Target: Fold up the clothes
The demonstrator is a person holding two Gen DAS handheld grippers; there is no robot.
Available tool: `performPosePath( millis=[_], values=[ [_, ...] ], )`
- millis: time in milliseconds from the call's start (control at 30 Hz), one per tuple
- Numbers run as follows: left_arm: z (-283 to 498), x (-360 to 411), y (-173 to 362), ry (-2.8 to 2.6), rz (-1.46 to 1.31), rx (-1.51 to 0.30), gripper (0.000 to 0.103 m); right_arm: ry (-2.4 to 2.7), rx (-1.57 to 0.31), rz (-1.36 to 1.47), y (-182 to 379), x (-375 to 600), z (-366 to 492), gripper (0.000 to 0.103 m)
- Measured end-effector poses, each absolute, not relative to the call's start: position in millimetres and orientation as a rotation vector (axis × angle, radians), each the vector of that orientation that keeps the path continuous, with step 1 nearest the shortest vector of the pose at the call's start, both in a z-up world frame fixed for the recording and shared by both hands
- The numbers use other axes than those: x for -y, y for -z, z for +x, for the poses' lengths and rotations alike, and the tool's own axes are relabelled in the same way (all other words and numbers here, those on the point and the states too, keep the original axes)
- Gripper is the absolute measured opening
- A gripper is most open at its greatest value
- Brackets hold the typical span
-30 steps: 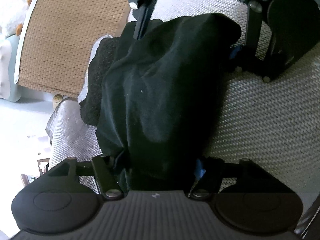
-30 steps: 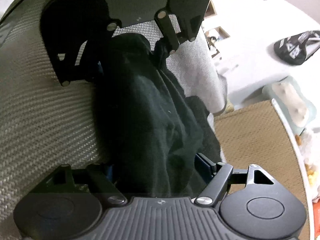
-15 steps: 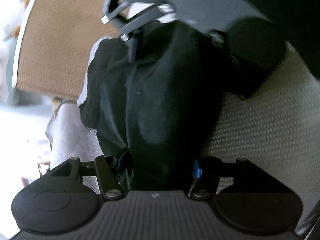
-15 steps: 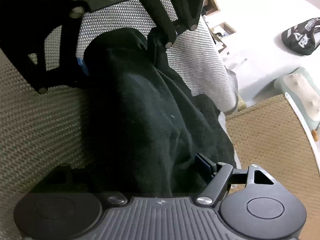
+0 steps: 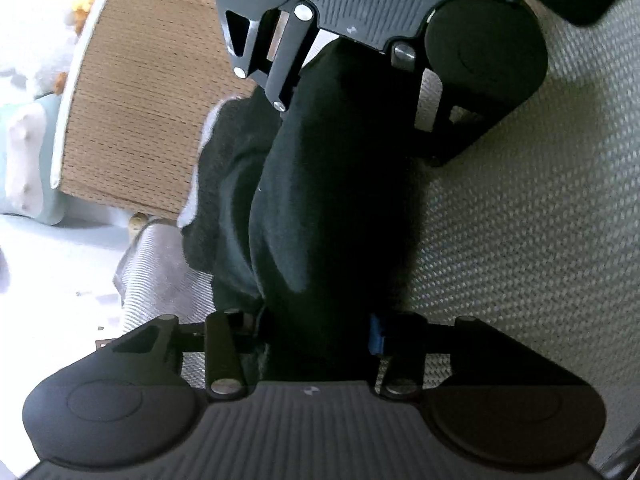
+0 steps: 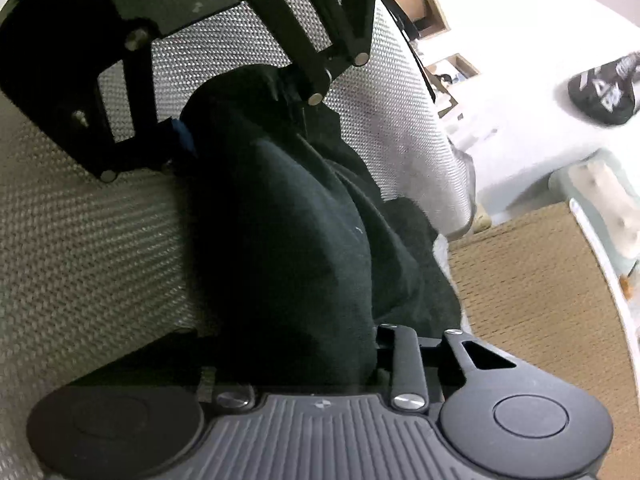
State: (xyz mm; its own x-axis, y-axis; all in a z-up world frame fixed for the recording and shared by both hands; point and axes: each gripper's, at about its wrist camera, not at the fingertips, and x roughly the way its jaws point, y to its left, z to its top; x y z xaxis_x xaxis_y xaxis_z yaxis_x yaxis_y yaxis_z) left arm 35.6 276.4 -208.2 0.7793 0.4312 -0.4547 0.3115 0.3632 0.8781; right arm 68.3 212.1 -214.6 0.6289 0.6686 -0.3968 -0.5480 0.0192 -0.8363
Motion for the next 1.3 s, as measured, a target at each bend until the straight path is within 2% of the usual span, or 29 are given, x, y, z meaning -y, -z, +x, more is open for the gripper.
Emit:
performPosePath(
  millis=[733, 1000, 1300],
  values=[
    [39.4, -271.5, 157.5, -0.202, 1.269, -0.572, 0.044, -0.854, 0.391, -1.283, 168.0, -202.0, 64.6, 0.030],
    [68.0, -273.5, 131.5, -0.230, 1.297, -0.531, 0.045, -0.805, 0.429, -1.276, 147.3, -207.2, 87.5, 0.030],
    [120.9, -291.6, 125.8, -0.236, 1.306, -0.521, 0.045, -0.768, 0.433, -1.299, 143.7, -225.4, 129.2, 0.030]
  ],
)
